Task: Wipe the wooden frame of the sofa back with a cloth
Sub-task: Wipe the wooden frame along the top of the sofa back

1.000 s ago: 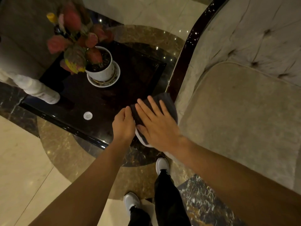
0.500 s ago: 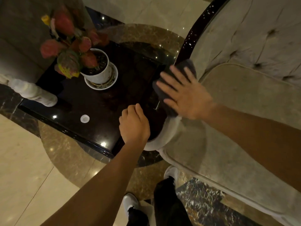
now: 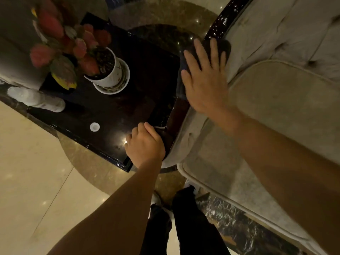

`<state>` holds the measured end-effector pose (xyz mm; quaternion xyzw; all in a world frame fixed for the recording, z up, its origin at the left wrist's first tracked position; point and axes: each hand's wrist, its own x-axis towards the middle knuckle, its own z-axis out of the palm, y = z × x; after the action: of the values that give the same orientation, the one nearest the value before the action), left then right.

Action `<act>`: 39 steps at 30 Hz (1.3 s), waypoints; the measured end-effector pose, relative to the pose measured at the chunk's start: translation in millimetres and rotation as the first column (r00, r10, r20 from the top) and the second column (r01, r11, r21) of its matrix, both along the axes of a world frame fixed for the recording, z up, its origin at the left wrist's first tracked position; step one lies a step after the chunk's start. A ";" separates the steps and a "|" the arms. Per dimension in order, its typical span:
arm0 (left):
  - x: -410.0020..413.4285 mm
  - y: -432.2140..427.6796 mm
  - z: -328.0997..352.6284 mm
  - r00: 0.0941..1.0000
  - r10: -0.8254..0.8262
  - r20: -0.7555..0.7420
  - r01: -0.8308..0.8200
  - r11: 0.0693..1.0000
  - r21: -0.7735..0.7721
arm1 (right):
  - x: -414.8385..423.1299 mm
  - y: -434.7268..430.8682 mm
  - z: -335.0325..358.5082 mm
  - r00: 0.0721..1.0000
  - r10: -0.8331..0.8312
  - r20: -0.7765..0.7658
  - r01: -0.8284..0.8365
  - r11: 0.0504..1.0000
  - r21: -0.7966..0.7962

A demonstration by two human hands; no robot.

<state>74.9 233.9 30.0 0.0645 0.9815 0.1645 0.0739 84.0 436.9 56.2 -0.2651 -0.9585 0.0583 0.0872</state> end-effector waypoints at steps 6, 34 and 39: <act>-5.4 15.5 0.4 0.999 -0.041 0.016 0.042 0.999 -0.034 | 44.9 -18.6 1.8 0.816 0.533 0.223 -0.556 0.830 0.053; -10.6 22.4 10.0 0.781 -0.617 0.097 0.624 0.764 -0.164 | -28.5 49.5 19.9 0.994 -0.091 0.065 0.100 0.981 -0.167; -34.1 112.6 31.4 0.807 -0.582 0.101 0.580 0.813 0.053 | -3.3 71.6 17.6 0.905 0.399 0.147 -0.390 0.917 -0.087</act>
<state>40.7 346.4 61.3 0.3525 0.9074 0.1471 0.1754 80.7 508.5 73.8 -0.0719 -0.9942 0.0794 -0.0118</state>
